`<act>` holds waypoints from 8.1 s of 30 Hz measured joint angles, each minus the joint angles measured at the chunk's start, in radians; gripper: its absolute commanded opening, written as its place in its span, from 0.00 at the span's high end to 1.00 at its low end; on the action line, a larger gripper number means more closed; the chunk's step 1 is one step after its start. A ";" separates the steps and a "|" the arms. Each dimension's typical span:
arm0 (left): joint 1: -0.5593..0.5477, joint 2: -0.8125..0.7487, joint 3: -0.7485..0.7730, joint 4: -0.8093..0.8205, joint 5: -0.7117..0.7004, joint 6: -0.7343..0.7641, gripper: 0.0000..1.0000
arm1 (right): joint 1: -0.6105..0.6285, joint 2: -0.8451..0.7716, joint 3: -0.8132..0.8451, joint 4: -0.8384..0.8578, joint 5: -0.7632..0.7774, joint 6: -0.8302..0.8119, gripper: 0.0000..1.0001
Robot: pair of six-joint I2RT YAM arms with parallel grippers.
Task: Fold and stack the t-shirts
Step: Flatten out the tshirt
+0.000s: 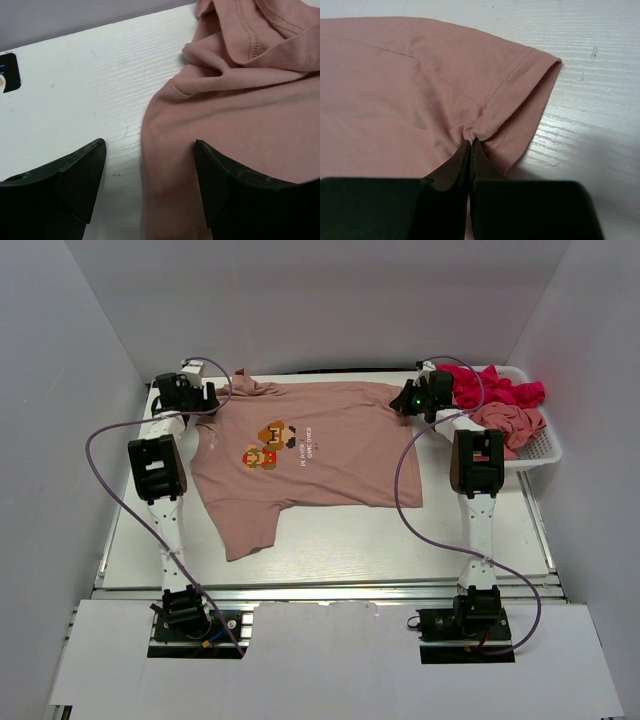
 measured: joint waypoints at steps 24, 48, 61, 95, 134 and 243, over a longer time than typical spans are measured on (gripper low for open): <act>-0.007 0.068 0.084 0.065 0.079 -0.175 1.00 | 0.003 0.020 0.042 0.001 0.000 0.009 1.00; -0.012 -0.029 0.051 -0.029 0.050 -0.086 1.00 | 0.000 -0.032 0.041 0.027 0.038 -0.024 1.00; -0.008 -0.088 0.039 -0.056 0.044 -0.074 1.00 | -0.016 -0.122 0.010 0.033 0.037 -0.025 1.00; -0.004 -0.566 0.117 -0.224 0.025 -0.075 1.00 | -0.068 -0.499 0.052 -0.054 -0.001 0.047 1.00; 0.006 -1.617 -0.025 -0.506 -0.050 -0.132 1.00 | -0.075 -1.588 -0.274 -0.465 0.100 0.219 1.00; 0.349 -1.257 -1.081 -0.850 -0.147 0.340 0.02 | 0.298 -1.488 -1.247 -0.277 0.636 0.245 0.11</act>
